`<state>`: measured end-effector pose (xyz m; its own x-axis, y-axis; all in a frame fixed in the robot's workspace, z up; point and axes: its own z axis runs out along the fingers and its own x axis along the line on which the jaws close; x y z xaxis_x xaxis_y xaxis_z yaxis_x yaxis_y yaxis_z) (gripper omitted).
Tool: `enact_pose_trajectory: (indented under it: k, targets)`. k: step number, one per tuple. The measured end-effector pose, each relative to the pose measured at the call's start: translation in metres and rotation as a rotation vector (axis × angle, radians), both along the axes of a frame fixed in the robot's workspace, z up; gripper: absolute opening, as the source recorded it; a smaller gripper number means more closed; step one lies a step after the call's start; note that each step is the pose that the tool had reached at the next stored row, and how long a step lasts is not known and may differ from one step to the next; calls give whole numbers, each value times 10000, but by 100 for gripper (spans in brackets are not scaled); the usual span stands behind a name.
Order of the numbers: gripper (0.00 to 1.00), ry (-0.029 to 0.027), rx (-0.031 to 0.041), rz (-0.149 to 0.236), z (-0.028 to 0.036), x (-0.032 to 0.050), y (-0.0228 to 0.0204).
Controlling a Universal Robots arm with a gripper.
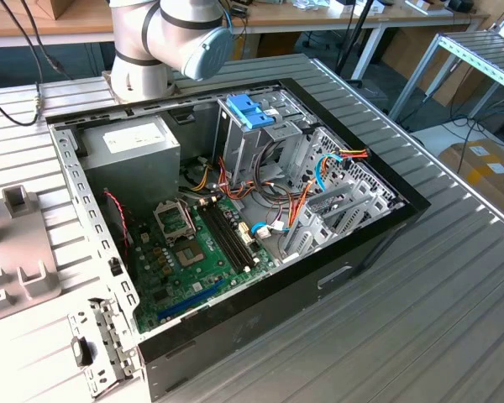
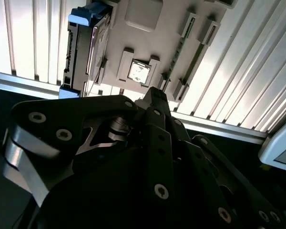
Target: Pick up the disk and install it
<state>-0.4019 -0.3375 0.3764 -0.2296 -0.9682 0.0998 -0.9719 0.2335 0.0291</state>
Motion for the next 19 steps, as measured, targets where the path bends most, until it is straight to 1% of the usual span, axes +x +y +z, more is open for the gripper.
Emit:
enact_pose_trajectory:
  k: [7, 10, 14, 19]
  targets:
    - [11, 0, 3, 706, 0, 0, 0]
    - [11, 1, 4, 1075, 0, 0, 0]
    - [11, 0, 5, 1380, 0, 0, 0]
    - [11, 0, 6, 1884, 0, 0, 0]
